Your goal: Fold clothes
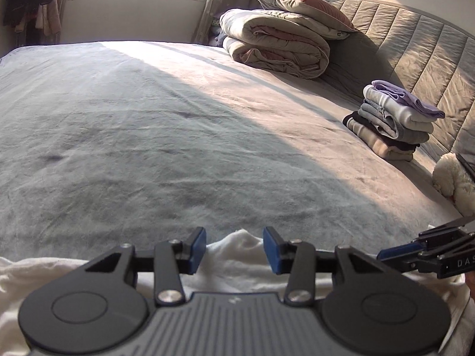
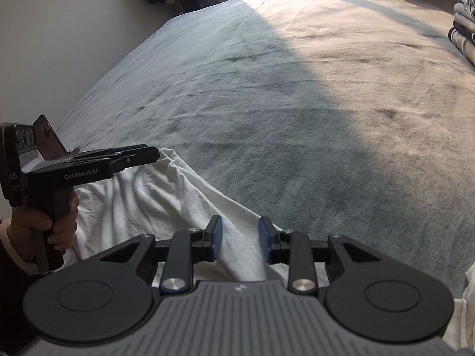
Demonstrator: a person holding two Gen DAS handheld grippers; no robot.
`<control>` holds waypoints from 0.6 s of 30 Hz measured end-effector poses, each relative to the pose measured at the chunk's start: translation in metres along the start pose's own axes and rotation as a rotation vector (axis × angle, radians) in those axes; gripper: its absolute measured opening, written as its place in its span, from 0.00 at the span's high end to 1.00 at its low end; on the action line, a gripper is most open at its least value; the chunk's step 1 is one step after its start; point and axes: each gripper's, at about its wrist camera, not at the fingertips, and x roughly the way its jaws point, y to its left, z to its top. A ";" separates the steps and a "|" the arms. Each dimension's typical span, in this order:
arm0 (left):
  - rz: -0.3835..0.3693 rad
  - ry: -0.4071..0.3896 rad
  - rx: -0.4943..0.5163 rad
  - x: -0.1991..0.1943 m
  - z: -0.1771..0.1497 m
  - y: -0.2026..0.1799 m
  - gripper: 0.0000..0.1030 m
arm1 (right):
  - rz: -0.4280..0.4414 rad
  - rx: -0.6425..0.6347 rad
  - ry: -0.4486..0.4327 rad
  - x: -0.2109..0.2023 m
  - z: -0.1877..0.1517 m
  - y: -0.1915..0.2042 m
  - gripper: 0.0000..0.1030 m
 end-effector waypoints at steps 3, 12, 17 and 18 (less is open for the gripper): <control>-0.004 0.018 0.030 0.007 -0.001 -0.001 0.59 | 0.033 -0.052 0.023 0.002 0.001 0.002 0.67; -0.037 0.001 -0.011 0.011 -0.003 0.004 0.96 | 0.023 -0.141 0.005 -0.001 0.003 0.002 0.98; -0.021 -0.006 -0.041 0.011 -0.002 0.006 0.96 | -0.024 -0.137 -0.027 -0.004 0.007 -0.004 0.99; -0.016 -0.004 -0.039 0.012 -0.003 0.005 0.96 | -0.034 -0.140 -0.026 -0.003 0.006 -0.004 0.99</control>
